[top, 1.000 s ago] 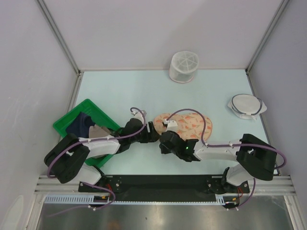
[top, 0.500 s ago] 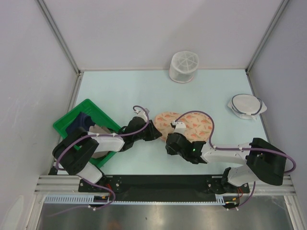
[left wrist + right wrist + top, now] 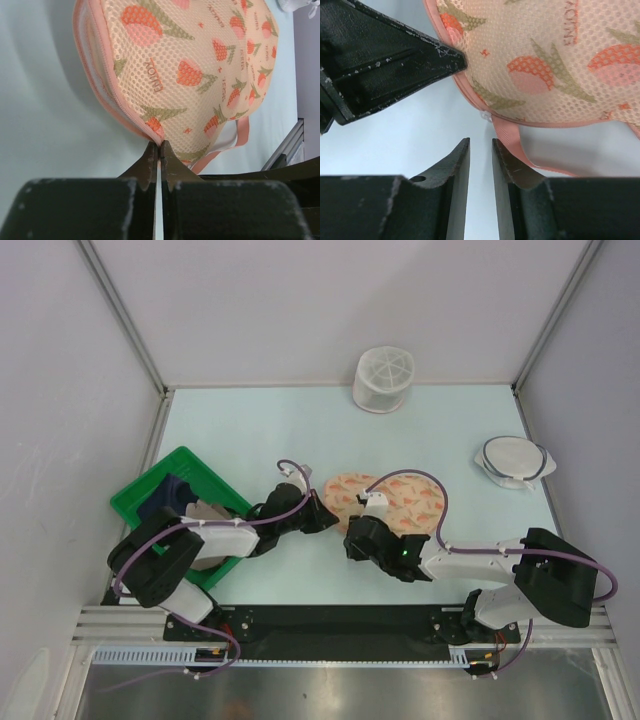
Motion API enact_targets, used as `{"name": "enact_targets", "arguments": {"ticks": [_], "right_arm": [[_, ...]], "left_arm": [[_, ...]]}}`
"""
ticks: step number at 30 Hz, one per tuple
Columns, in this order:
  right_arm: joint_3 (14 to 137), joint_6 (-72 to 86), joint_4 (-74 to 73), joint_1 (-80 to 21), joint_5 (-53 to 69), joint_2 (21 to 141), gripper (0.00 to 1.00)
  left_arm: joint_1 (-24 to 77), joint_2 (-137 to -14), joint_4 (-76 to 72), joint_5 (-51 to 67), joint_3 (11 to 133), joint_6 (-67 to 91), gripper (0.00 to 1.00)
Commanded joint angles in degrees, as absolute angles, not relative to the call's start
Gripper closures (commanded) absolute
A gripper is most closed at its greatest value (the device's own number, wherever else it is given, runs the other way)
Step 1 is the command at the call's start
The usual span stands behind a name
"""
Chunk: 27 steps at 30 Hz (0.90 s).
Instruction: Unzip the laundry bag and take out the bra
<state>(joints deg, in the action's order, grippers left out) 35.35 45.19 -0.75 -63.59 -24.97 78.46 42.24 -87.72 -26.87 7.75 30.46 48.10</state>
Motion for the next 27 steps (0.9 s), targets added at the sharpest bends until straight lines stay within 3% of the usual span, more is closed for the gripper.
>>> {"name": "enact_targets", "arguments": {"ticks": [1, 18, 21, 25, 27], "right_arm": [[35.51, 44.21, 2.63, -63.11, -27.42, 77.78, 0.71], [36.39, 42.80, 3.25, -60.65, -28.65, 79.28, 0.73], [36.56, 42.45, 3.43, -60.64, -29.00, 79.01, 0.79], [36.48, 42.36, 2.90, -60.64, -29.79, 78.22, 0.99], [36.39, 42.28, 2.46, -60.64, -30.23, 77.78, 1.00]], "left_arm": [[43.33, -84.64, -29.71, 8.70, 31.55, 49.22, 1.00], [44.30, -81.30, -28.13, 7.21, 30.32, 48.87, 1.00], [44.30, -81.21, -27.95, 7.03, 30.32, 48.69, 1.00], [44.30, -81.21, -27.42, 6.77, 30.50, 48.43, 1.00], [44.30, -81.12, -26.90, 6.16, 30.76, 48.08, 1.00]]}}
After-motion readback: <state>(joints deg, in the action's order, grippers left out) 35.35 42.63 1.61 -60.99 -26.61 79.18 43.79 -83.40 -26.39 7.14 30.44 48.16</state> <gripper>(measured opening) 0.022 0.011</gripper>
